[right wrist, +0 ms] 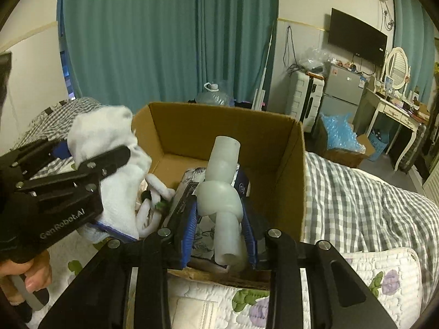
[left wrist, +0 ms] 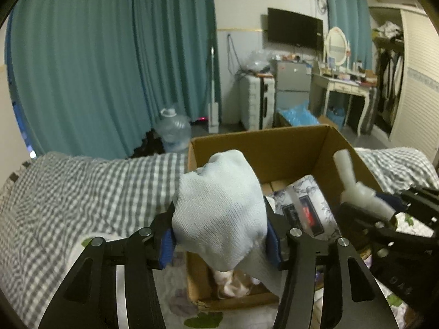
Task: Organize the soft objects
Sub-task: 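Open both tools to drop the sock and plastic piece into the box, then move both open tools back toward the tissue packet and face mask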
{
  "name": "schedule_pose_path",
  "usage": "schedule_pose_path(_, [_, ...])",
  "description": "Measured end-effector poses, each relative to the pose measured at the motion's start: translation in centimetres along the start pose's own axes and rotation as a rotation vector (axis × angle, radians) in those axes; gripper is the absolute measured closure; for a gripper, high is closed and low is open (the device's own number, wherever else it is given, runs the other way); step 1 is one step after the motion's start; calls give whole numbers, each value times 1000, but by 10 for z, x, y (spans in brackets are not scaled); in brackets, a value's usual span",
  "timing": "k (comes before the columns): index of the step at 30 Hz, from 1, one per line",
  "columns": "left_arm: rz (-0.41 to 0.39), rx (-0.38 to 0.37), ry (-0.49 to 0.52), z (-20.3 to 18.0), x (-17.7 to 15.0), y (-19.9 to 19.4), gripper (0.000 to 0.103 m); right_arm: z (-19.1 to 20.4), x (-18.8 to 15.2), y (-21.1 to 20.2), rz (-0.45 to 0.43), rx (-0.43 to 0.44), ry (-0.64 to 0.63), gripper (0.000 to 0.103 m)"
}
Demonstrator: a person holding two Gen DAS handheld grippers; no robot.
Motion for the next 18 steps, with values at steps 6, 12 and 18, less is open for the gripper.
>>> schedule_pose_path(6, [-51, 33, -3, 4, 15, -23, 19, -2, 13, -31, -82, -10, 16, 44])
schedule_pose_path(12, [-90, 102, 13, 13, 25, -53, 17, 2, 27, -72, -168, -27, 19, 41])
schedule_pose_path(18, [-137, 110, -6, 29, 31, -99, 17, 8, 39, -134, -260, -21, 34, 33])
Point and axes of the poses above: each gripper's, at about its wrist camera, not at the fingertips, and y roughly the way its jaws point, z to its left, x to its top, the point moved 6 cm from there along y, roughly the way its jaws point, and after that the axes turned 9 degrees about y, right-handed, at the moved point
